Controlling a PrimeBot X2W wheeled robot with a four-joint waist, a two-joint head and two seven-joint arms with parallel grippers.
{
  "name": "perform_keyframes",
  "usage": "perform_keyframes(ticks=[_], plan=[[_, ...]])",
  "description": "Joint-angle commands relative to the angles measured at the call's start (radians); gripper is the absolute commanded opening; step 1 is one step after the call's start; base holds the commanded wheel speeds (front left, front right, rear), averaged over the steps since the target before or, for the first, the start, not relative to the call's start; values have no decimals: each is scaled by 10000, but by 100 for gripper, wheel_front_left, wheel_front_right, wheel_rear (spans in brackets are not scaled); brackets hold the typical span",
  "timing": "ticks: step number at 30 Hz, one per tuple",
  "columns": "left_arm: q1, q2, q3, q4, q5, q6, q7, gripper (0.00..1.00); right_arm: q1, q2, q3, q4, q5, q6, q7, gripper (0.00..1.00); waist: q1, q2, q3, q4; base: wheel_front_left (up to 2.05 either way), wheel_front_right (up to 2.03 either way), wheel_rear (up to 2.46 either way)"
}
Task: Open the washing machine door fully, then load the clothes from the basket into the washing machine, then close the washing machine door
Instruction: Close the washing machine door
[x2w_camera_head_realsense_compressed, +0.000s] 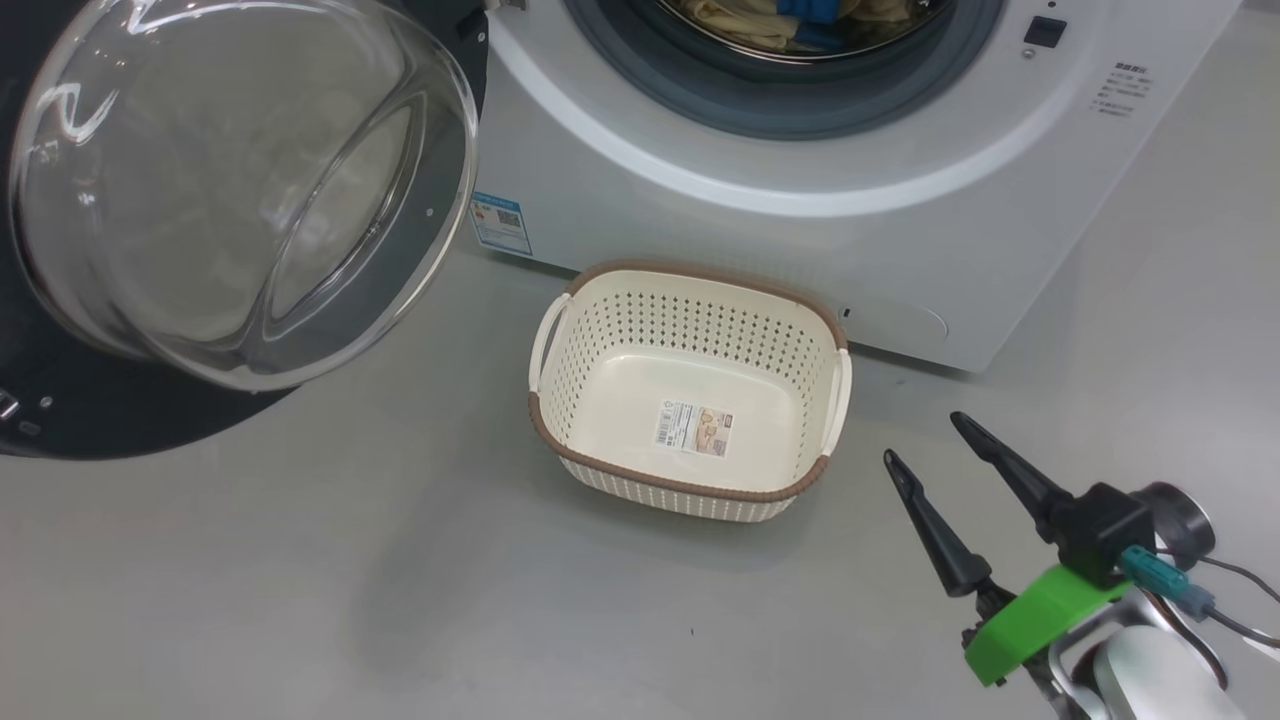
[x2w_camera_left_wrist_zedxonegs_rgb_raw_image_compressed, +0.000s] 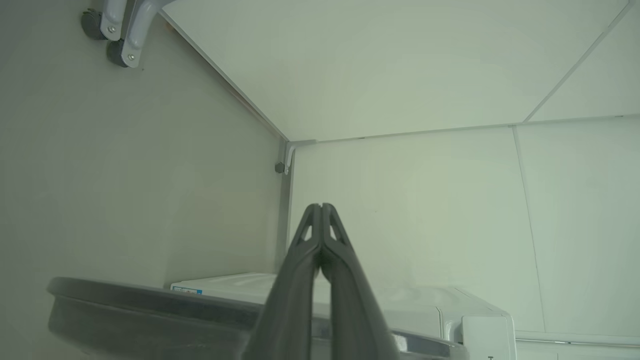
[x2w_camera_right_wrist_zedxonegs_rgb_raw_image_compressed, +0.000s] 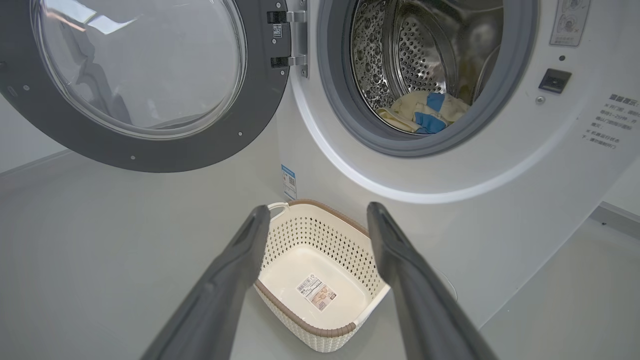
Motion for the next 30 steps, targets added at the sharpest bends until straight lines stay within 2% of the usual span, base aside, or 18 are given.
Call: perform_keyframes(ticks=[1, 30], plan=[[-222, 579, 15, -243, 30, 320, 124, 0, -399, -229, 166, -330, 107, 39, -67, 100, 0, 0, 63, -47, 0, 0, 0], [81, 599, -1298, 89, 447, -9, 1647, 0, -705, -412, 315, -252, 134, 39, -67, 100, 0, 0, 435, -274, 0, 0, 0]])
